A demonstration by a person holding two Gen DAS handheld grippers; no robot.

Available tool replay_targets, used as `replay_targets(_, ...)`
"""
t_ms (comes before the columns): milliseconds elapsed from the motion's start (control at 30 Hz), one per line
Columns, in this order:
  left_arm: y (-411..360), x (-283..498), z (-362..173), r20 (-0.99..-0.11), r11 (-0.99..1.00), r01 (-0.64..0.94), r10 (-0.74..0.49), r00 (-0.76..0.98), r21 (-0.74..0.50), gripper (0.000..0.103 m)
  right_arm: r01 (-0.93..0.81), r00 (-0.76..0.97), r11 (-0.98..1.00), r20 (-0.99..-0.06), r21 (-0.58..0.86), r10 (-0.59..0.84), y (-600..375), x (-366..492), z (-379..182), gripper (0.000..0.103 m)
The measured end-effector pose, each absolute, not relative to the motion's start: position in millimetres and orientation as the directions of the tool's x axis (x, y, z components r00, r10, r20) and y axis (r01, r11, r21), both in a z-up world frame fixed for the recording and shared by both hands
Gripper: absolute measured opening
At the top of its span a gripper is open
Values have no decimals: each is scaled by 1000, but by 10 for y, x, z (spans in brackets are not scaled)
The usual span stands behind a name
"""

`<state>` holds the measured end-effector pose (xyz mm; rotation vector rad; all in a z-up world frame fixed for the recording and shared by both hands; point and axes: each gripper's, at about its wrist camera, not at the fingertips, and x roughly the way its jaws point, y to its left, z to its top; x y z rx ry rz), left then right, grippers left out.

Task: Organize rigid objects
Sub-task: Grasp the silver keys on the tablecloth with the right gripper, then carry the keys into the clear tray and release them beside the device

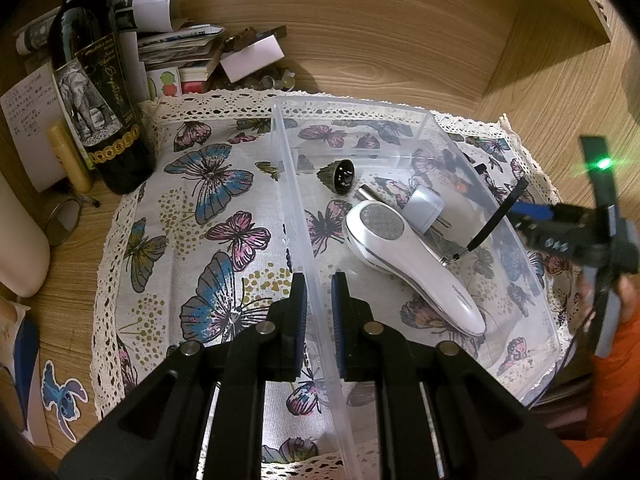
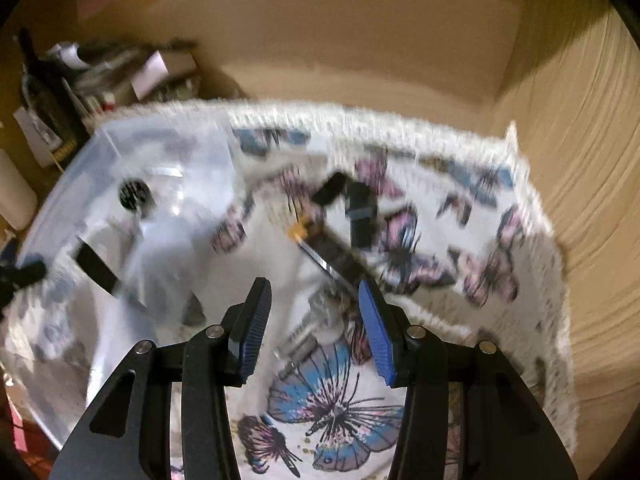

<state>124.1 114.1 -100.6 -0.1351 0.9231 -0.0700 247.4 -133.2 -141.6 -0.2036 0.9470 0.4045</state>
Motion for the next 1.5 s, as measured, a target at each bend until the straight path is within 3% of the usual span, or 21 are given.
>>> replay_targets(300, 1139, 1239, -1006, -789, 989, 2, -119, 602, -148, 12, -418, 503, 908, -835, -9, 223, -1342, 2455, -1643, 44)
replay_targets(367, 1135, 1241, -1007, -789, 989, 2, -120, 602, -149, 12, -419, 509, 908, -829, -6, 230, -1369, 2405, -1641, 41)
replay_targets(500, 1136, 1240, -1008, -789, 989, 2, -119, 603, -147, 12, -422, 517, 906, -825, -13, 229, -1399, 2299, -1613, 21)
replay_targets(800, 1136, 1238, -1008, -789, 989, 3, -119, 603, -148, 12, -412, 547, 911, -800, -1, 247, -1412, 2270, -1475, 21)
replay_targets(1500, 1138, 1236, -1008, -789, 989, 3, -119, 603, -148, 12, -500, 702, 866, -594, -18, 393, -1160, 2050, -498, 20)
